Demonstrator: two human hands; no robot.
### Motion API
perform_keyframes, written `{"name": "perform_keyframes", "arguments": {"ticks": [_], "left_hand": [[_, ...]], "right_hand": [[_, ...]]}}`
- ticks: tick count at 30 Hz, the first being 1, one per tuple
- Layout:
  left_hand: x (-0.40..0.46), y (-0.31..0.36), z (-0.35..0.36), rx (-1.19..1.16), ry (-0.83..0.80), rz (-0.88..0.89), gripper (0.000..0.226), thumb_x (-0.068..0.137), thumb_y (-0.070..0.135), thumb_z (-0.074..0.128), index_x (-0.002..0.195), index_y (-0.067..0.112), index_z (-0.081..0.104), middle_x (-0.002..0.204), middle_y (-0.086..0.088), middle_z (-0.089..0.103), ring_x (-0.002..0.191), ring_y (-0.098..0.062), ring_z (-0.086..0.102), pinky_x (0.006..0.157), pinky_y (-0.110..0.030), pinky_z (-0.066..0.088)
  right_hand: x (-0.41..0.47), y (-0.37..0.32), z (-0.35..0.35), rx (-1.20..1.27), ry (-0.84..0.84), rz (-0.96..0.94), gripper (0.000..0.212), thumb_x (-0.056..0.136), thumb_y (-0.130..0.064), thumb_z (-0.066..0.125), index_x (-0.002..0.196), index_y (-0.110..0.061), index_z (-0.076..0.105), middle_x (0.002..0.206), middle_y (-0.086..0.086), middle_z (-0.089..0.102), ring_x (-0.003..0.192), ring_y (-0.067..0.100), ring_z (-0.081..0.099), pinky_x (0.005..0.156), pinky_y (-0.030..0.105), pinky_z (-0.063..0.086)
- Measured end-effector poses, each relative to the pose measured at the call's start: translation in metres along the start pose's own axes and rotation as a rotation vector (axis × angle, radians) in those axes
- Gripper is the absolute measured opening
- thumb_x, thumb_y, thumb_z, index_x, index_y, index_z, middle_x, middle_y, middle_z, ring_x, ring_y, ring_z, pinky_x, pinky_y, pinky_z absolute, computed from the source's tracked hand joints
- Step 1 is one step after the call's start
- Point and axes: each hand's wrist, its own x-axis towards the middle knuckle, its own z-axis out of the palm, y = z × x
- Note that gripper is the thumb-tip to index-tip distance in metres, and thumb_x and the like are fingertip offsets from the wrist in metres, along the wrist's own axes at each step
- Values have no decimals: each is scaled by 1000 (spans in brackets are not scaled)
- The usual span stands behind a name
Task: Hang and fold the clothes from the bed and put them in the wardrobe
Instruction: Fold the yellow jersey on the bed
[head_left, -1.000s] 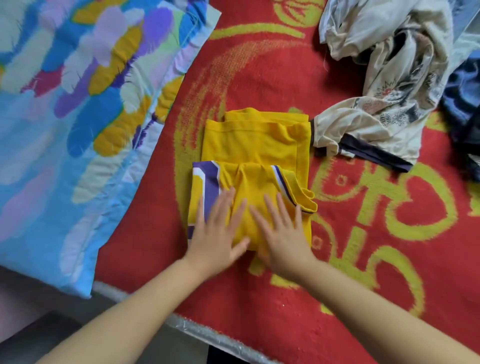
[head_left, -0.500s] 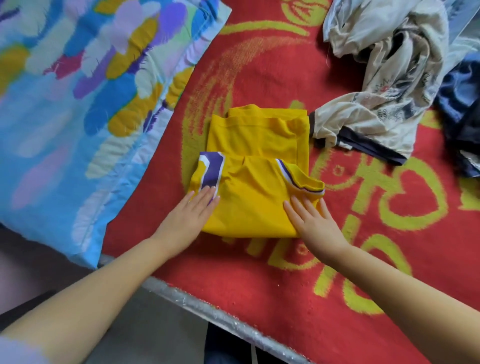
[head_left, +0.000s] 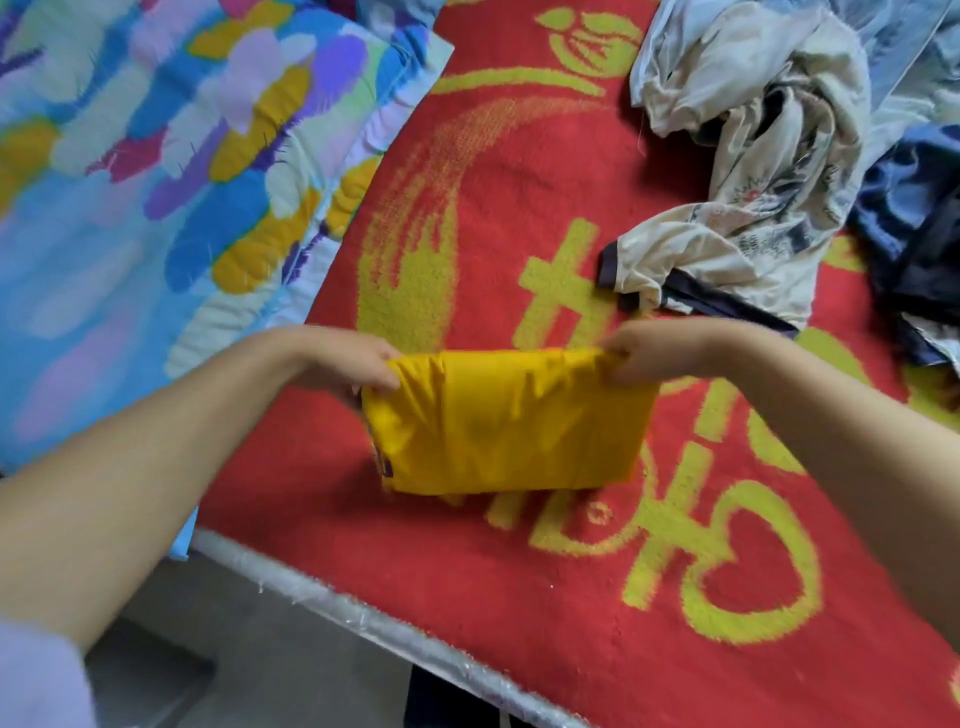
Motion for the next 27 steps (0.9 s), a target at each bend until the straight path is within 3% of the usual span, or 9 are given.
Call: {"name": "perform_keyframes", "arguments": {"ticks": [4,6,9,12,13,16,20,23,27], "left_hand": [[50,1,-33,198,242,-24,39,90,2,47,126,16,51,106,-9,61,98,-23,57,77,-30,44],[65,-5,-17,475,542,-26,65,90,14,52,149,13,24,148,-16,36,135,-28,36,107,-39,34],[65,-20,58,690,826,213,79,85,30,56,152,14,17,158,-14,18,146,-26,15,116,-53,13],[63,-40,139,907,777,283,99,68,49,66,150,14,23,156,-19,20,144,-32,19,109,-64,20],[65,-47,154,934,725,237,105,63,50,71,150,16,22,156,-19,18,144,-33,19,107,-66,22],[77,-57,165,916,727,118,115,54,39,82,151,25,21,157,-16,16,143,-37,20,101,-68,27],[91,-45,151,871,756,45,87,76,18,64,151,30,21,158,-12,16,141,-41,23,95,-67,34],[90,-32,134,800,674,3,75,91,6,39,152,34,6,161,-4,-1,146,-37,6,104,-64,27],[47,7,99,589,599,42,74,90,-6,37,152,29,15,160,0,7,146,-34,4,108,-61,27]], "right_hand": [[53,11,-17,102,268,132,48,92,-19,54,139,-15,44,130,12,53,112,27,52,82,30,42],[68,6,1,39,378,169,60,93,-14,49,149,-16,28,143,18,40,127,32,42,95,36,41],[64,-13,58,-113,492,52,80,88,-18,53,153,-26,7,160,9,5,148,30,0,115,58,12],[49,-29,132,-284,414,-91,105,82,-34,59,146,-38,-25,157,5,-25,141,33,-29,107,69,-6],[45,-31,153,-317,401,-103,108,80,-35,60,144,-39,-26,156,7,-26,140,37,-29,105,72,-6],[50,-32,176,-340,517,-50,106,72,-23,72,151,-35,2,160,11,3,144,45,3,101,77,8],[76,-30,165,-395,512,-11,92,94,-23,51,146,-39,-23,159,4,-21,144,47,-9,104,74,-1],[76,-36,135,-418,405,26,75,97,-21,48,152,-36,-1,161,1,0,144,44,10,107,66,19],[45,-51,68,-392,374,-2,66,94,-11,53,149,-31,23,147,4,36,125,38,45,89,46,50]]}}
